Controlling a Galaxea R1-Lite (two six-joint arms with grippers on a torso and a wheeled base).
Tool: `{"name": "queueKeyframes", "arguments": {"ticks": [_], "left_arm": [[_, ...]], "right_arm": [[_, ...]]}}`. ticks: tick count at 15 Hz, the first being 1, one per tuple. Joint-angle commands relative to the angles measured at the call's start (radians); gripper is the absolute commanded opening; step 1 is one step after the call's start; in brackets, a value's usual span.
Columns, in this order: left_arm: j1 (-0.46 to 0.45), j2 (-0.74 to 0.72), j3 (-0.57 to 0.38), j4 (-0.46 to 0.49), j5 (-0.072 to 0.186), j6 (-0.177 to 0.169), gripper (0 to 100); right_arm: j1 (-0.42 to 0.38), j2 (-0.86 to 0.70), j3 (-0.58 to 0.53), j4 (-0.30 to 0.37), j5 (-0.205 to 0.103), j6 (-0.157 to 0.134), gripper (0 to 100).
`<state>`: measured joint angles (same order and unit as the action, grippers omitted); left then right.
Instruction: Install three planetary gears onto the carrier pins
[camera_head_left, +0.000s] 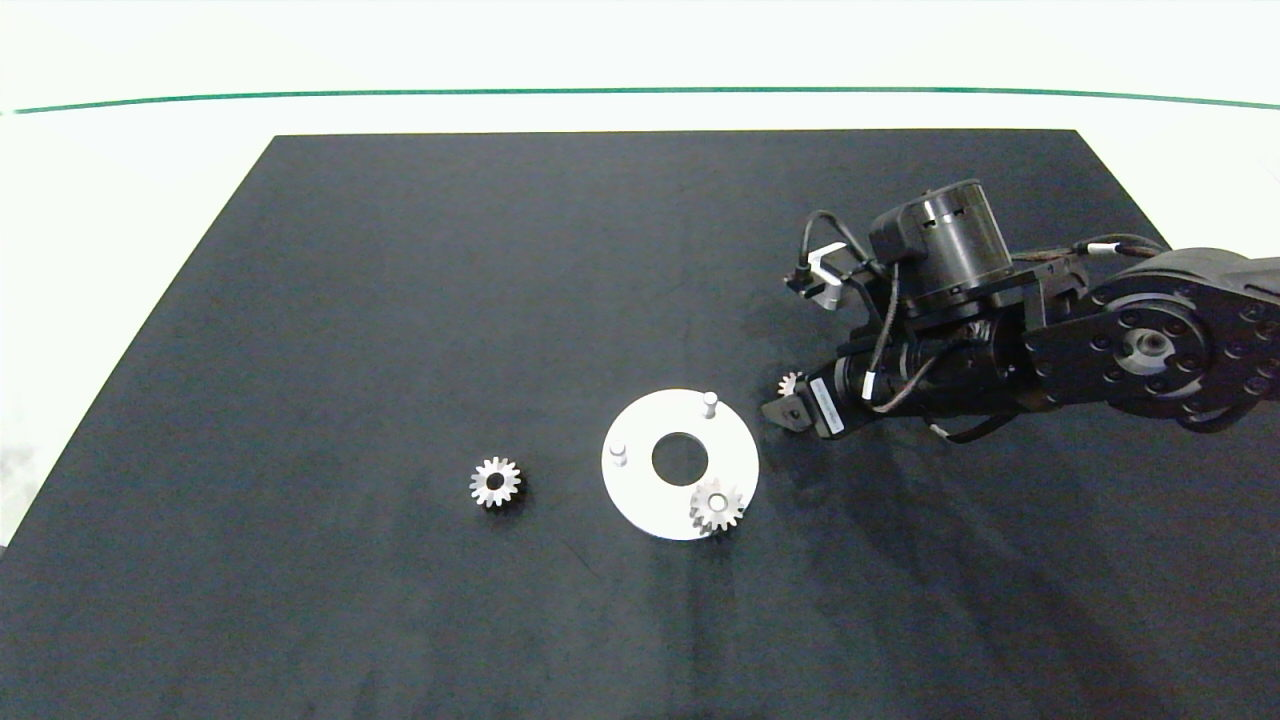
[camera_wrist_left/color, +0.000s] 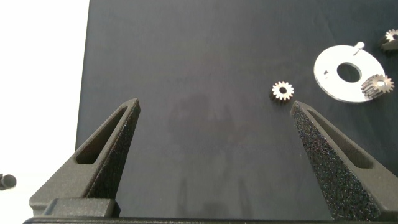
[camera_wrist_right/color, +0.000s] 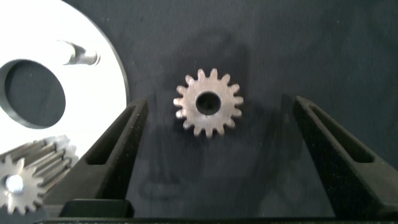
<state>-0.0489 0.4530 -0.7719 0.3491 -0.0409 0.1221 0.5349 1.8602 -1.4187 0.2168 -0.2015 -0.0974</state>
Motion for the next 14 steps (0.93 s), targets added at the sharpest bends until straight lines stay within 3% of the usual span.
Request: {"name": "queueKeyframes", "arguments": {"ticks": [1,14], "left_arm": [[0.000,0.004,-0.003,0.002,-0.001,0.001,100],[0.000,0.010,-0.001,0.002,-0.001,0.001,100]], "right_arm": [[0.000,0.030,-0.006,-0.025,-0.003,-0.002,89],[-0.001,0.033,-0.009,-0.025,0.005,-0.001,62]]}}
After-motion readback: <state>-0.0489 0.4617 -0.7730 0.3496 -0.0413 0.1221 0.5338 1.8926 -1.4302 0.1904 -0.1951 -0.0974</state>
